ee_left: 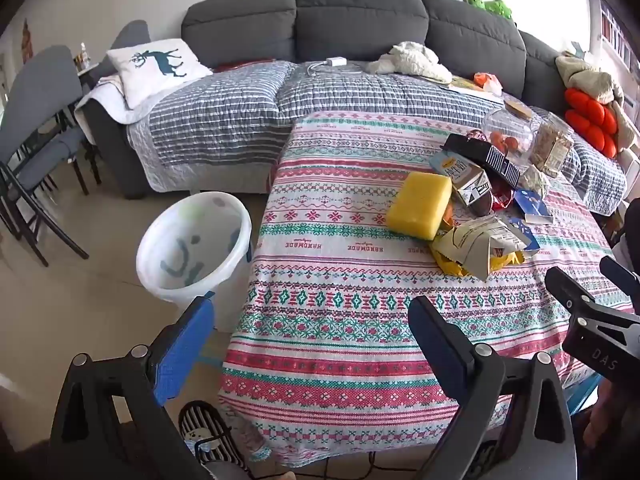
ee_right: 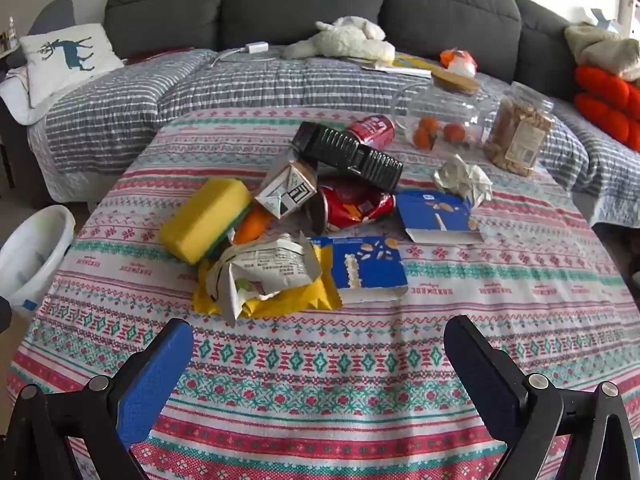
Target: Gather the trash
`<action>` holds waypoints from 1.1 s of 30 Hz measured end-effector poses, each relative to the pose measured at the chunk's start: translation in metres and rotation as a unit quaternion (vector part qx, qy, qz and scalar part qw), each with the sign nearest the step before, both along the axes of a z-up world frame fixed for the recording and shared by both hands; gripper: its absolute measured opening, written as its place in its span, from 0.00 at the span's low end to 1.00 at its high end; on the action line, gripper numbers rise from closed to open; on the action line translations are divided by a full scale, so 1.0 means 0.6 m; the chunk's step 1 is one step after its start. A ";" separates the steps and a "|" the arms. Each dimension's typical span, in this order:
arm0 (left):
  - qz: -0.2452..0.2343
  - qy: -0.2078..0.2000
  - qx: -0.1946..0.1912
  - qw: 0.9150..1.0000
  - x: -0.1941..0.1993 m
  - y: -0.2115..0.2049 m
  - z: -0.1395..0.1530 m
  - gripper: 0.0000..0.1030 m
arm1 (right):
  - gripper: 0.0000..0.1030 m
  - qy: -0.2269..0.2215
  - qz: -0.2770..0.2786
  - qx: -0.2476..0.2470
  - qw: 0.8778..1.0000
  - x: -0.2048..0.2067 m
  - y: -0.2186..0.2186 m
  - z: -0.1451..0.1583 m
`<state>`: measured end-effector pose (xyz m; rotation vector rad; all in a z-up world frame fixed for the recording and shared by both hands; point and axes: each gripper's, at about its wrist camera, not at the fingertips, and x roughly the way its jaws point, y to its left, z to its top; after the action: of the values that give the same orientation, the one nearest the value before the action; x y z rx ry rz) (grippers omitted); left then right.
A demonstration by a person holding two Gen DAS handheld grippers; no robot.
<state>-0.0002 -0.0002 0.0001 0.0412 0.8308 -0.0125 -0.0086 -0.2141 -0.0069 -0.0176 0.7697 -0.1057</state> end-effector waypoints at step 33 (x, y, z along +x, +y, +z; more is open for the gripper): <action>0.017 -0.002 0.003 1.000 0.004 0.027 -0.008 0.96 | 1.00 0.013 0.010 0.029 0.999 0.004 0.015 -0.006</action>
<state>0.0020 0.0160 -0.0048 0.0324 0.8269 0.0229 -0.0064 -0.2050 -0.0104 0.0283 0.7979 -0.0647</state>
